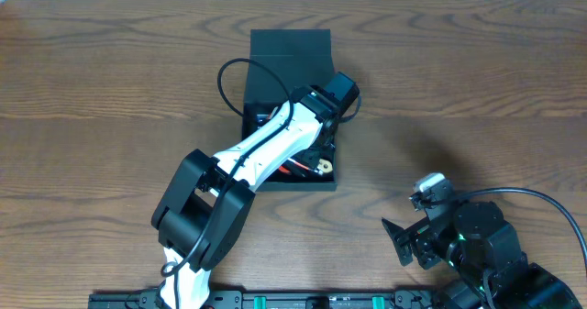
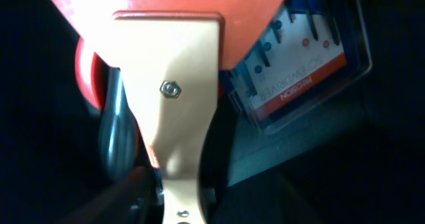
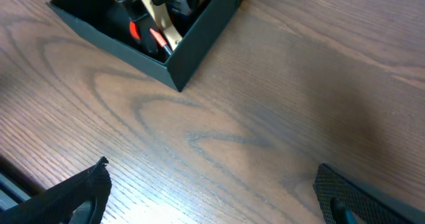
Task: Pack container
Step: 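Lower the scraper into the black box and release it, then retract the left arm and raise both grippers to the lid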
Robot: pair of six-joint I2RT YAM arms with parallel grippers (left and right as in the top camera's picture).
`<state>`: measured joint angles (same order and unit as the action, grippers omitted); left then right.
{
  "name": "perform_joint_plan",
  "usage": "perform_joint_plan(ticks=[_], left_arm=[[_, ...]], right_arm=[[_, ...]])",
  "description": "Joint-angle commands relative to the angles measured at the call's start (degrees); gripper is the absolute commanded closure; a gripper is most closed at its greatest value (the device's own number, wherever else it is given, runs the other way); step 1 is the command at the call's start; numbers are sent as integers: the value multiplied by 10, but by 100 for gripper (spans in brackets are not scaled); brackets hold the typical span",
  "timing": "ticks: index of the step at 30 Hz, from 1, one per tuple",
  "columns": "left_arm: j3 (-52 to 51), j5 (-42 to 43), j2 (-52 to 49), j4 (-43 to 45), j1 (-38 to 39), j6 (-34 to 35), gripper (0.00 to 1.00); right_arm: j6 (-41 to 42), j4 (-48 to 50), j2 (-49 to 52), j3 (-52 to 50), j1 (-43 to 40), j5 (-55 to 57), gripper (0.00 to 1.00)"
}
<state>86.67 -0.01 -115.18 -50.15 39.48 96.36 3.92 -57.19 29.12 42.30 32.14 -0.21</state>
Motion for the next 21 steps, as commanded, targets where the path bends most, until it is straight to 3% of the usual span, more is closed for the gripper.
perform_joint_plan(ticks=[1, 4, 12, 17, 21], left_arm=[[-3, -5, -2, -3, -2, 2, 32], [-3, -8, 17, -3, -2, -13, 23], [-3, -63, 172, -54, -2, -78, 20], [-3, -110, 300, -111, -3, -202, 1], [-3, -136, 376, -140, -3, -291, 2]], right_arm=[[7, 1, -3, -1, -3, 4, 1], [7, 1, -3, -1, -3, 4, 1], [7, 1, -3, -1, -3, 4, 1], [7, 1, -3, -1, -3, 4, 1], [8, 1, -3, -1, -3, 4, 1]])
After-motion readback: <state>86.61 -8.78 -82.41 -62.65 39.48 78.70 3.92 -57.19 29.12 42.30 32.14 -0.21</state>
